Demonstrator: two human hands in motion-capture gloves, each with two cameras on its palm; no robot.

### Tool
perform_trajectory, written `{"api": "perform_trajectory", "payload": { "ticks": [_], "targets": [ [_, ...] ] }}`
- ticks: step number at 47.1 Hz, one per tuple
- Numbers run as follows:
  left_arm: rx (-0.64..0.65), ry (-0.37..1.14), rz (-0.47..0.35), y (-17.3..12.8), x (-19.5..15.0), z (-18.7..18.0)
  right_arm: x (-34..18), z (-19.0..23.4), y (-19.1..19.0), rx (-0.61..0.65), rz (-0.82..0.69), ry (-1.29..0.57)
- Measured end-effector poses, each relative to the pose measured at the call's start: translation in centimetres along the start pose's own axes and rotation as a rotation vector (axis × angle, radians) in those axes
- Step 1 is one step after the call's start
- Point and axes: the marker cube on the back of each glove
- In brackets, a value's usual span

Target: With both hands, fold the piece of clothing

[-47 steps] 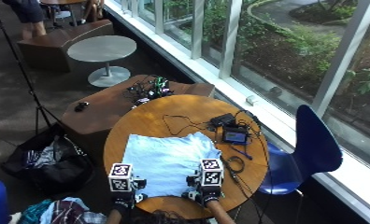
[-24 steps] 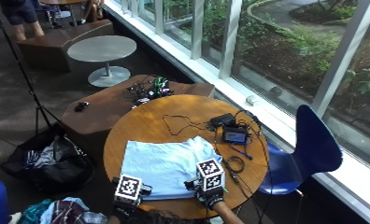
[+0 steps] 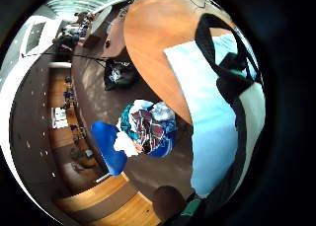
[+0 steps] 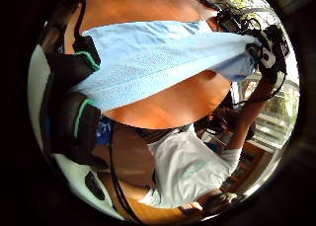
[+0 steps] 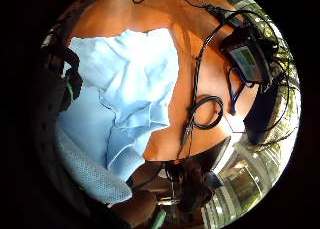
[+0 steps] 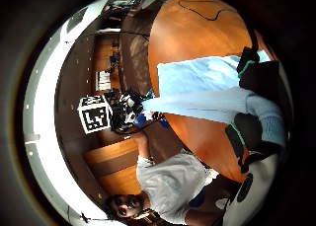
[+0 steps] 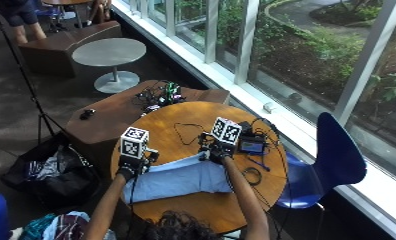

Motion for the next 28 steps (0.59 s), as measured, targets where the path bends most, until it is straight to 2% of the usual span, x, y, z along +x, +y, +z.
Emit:
{"api": "perform_trajectory", "payload": {
  "ticks": [4,8,14,17,21,24,28],
  "targets": [
    [-0.077,0.042,-0.009,-4.0,-0.7,1.4,1.4,0.7,-3.8,-0.021,0.029,-0.01],
    [-0.125,0.053,-0.018,-6.8,-1.0,3.2,1.3,1.0,-4.8,0.031,0.033,0.023],
    [-0.143,0.067,-0.028,-8.3,-0.9,5.1,2.7,1.9,-6.3,0.034,0.13,0.011],
    [-0.125,0.075,-0.034,-8.4,-0.9,5.5,2.8,1.8,-6.1,0.074,0.091,-0.02],
    [-0.004,0.047,-0.102,-7.5,-1.4,5.3,3.7,1.4,-4.8,0.224,0.019,-0.091],
    [0.159,-0.015,-0.16,-6.2,-1.9,5.5,6.2,1.8,-3.4,0.382,0.07,-0.12],
    [0.293,-0.077,-0.179,-4.8,-2.0,7.1,8.1,2.4,0.3,0.554,0.182,-0.086]
  ]
}}
